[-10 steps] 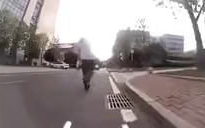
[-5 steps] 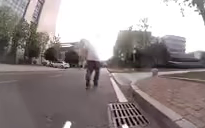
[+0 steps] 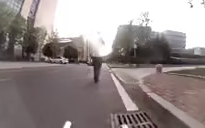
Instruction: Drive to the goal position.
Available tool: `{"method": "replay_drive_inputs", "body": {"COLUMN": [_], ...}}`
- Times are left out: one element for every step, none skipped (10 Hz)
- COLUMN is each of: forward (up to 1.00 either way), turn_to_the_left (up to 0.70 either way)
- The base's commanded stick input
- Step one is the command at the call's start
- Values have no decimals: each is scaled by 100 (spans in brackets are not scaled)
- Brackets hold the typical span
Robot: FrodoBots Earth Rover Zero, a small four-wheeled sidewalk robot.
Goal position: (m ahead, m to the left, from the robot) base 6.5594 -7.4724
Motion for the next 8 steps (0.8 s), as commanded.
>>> {"method": "replay_drive_inputs", "body": {"forward": [100,100,100,100,100,100,100,100], "turn_to_the_left": [-23,-23,-23,-23,-23,-23,-23,-23]}}
